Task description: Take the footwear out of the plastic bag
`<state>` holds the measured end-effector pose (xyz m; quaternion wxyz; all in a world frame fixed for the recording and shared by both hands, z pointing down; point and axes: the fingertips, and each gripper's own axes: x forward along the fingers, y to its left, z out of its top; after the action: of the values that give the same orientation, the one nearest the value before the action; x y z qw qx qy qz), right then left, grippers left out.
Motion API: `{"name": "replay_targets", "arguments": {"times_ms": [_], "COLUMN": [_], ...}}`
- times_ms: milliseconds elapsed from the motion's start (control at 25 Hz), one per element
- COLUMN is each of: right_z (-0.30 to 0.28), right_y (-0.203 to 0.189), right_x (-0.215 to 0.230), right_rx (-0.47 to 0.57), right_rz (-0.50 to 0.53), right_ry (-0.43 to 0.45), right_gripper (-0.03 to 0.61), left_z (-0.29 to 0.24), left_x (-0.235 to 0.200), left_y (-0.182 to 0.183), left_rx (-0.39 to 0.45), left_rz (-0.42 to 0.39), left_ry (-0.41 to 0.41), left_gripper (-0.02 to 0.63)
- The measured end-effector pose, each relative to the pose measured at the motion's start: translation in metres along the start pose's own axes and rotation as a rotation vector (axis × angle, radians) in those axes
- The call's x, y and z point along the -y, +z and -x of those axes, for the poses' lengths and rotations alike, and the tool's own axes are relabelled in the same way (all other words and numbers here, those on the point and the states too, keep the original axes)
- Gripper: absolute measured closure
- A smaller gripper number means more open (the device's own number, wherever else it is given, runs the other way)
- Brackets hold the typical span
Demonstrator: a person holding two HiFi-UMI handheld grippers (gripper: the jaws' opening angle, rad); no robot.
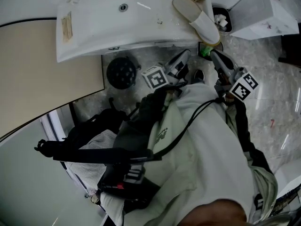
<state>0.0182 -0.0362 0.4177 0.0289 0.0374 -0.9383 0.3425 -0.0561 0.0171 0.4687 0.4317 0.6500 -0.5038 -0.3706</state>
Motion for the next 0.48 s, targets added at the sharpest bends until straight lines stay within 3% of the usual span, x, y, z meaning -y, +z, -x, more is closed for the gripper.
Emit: {"name": "replay_targets", "arguments": {"times_ms": [240,480], "right_z": [-0.008,0.005], "right_y": [-0.025,-0.036], "right_x": [0.007,0.033], "right_rx": [-0.062,-0.040], "right_rz": [-0.011,-0.056], "right_ry": [-0.066,-0.176], "right_gripper": [0.577,0.577], "left_z": [0.005,0.004], "left_x": [-0.009,-0.014], "left_y": [0.007,0.007], "left_rx": [0.001,-0.008], "left_rz": [0.032,0.080], "left_ry": [0.009,0.000], "left_gripper": [0.607,0.607]}}
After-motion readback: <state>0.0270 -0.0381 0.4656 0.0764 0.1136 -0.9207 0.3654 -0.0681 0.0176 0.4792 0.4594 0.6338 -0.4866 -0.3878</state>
